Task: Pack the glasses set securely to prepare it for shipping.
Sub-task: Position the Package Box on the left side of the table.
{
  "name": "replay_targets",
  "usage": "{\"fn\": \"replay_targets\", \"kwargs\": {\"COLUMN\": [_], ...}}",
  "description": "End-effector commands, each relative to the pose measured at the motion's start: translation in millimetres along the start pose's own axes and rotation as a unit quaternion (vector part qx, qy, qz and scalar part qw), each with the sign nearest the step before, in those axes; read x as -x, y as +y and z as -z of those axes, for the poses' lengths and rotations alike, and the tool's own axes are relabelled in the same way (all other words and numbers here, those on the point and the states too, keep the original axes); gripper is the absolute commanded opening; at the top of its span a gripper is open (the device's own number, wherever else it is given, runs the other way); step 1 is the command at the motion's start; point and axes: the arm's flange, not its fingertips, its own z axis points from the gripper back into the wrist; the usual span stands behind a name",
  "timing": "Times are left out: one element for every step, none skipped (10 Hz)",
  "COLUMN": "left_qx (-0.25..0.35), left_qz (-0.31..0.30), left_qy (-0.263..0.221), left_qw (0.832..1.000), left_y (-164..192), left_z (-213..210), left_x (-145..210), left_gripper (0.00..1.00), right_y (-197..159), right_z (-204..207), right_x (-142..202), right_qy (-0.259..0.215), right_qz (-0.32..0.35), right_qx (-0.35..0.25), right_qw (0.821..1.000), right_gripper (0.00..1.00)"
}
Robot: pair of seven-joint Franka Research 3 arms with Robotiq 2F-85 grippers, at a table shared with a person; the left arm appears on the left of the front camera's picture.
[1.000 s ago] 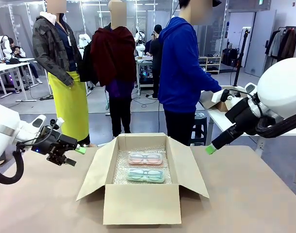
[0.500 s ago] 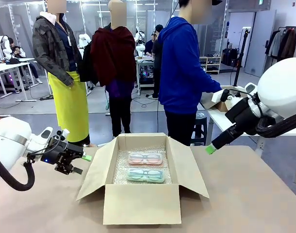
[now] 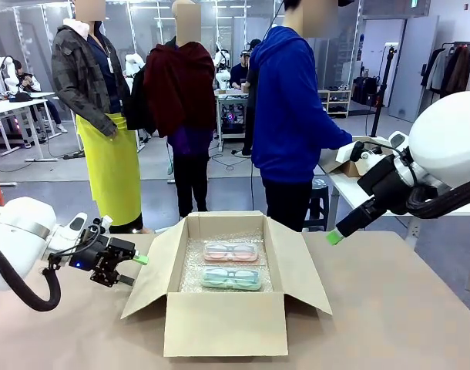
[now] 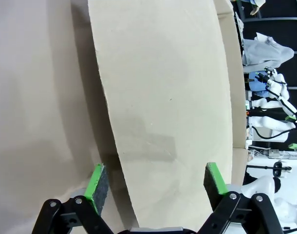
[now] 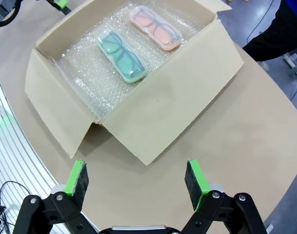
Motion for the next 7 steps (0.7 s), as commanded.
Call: {"fn": "replay_targets", "kwargs": {"left_qx": [0.038,0.052,0.064,0.073,0.094,0.110,0.115], "left_qz": [-0.016,-0.028,-0.036,-0.039,-0.054,-0.060,-0.061], "left_qy": [-0.005,-0.004,-0.003,-0.008,-0.010,-0.007,-0.011], "left_qw": [0.999,0.998,0.997,0.997,0.994,0.992,0.992], "left_y": [5.2,7.3,7.2,6.6,6.9,7.8,9.5], "left_z": [7.9,7.3,4.7,1.1,-3.0,-6.9,-10.8], "left_x": [3.6,4.2,4.9,3.9,2.5,2.5,2.0], "left_gripper": [1.00,1.00,1.00,0.79,0.43,0.22,0.00], "right_y": [2.7,2.7,2.7,2.7,2.7,2.7,2.7], "right_z": [0.4,0.4,0.4,0.4,0.4,0.4,0.4], "right_x": [0.3,0.3,0.3,0.3,0.3,0.3,0.3], "right_qy": [-0.001,-0.001,-0.001,-0.001,-0.001,-0.001,-0.001], "right_qz": [0.004,0.004,0.004,0.004,0.004,0.004,0.004], "right_qx": [0.003,0.003,0.003,0.003,0.003,0.003,0.003], "right_qw": [1.000,1.000,1.000,1.000,1.000,1.000,1.000], "right_gripper": [1.00,1.00,1.00,1.00,1.00,1.00,1.00]}}
